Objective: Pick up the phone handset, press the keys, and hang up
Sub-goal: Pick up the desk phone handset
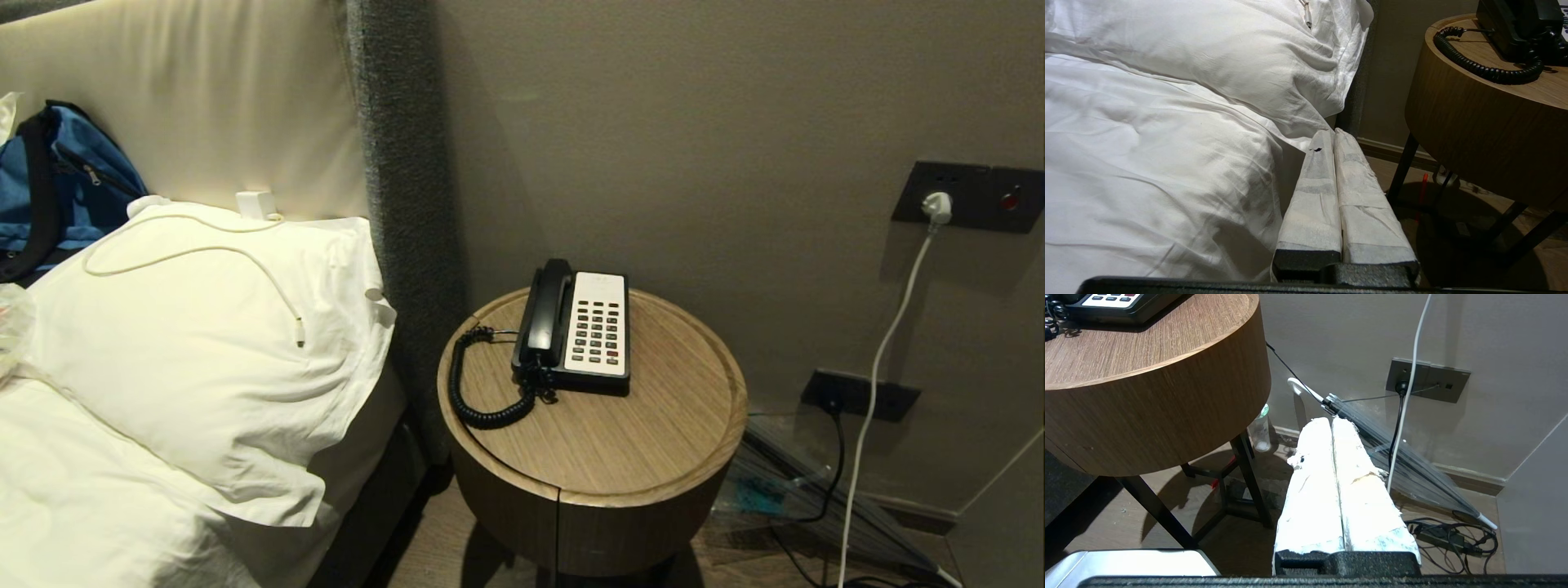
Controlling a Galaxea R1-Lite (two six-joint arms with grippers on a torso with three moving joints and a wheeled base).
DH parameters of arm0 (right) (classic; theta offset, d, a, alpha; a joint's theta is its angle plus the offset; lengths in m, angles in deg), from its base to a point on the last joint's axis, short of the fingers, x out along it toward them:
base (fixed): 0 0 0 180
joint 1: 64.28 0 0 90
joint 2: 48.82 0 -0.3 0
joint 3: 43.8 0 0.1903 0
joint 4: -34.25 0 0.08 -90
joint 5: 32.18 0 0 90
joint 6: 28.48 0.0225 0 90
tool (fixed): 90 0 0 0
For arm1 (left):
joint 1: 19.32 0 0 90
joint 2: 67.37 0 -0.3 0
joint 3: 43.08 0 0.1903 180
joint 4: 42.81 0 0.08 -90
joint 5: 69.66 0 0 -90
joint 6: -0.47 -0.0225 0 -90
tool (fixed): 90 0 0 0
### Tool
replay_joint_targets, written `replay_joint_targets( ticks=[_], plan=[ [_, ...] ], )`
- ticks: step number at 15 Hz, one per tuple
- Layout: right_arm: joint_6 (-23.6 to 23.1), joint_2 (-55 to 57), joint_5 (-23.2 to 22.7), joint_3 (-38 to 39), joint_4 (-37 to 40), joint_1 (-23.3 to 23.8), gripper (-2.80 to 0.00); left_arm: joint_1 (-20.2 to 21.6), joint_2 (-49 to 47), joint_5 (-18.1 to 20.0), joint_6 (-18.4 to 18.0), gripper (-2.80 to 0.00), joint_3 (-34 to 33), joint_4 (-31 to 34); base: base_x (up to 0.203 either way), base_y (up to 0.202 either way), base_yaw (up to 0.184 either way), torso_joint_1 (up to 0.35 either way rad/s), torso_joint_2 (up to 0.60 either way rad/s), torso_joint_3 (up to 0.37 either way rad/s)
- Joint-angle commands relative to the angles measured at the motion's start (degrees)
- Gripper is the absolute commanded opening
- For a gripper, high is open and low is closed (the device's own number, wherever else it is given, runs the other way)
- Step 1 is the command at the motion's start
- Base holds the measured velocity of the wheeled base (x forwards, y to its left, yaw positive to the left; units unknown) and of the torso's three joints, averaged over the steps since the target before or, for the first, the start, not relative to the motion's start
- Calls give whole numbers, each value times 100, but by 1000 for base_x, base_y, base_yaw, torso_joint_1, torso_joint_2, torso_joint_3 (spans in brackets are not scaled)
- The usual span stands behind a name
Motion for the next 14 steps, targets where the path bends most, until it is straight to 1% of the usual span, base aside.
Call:
replay_joint_targets(
  ticks=[1, 14],
  plan=[
    [-4, -11, 0, 2, 5, 0, -280, 1, -1, -1, 1, -280, 0, -2, 0, 0, 0, 0, 0, 0],
    [14, -12, 9, 2, 5, 0, -280, 1, -1, -1, 1, -280, 0, -2, 0, 0, 0, 0, 0, 0]
  ],
)
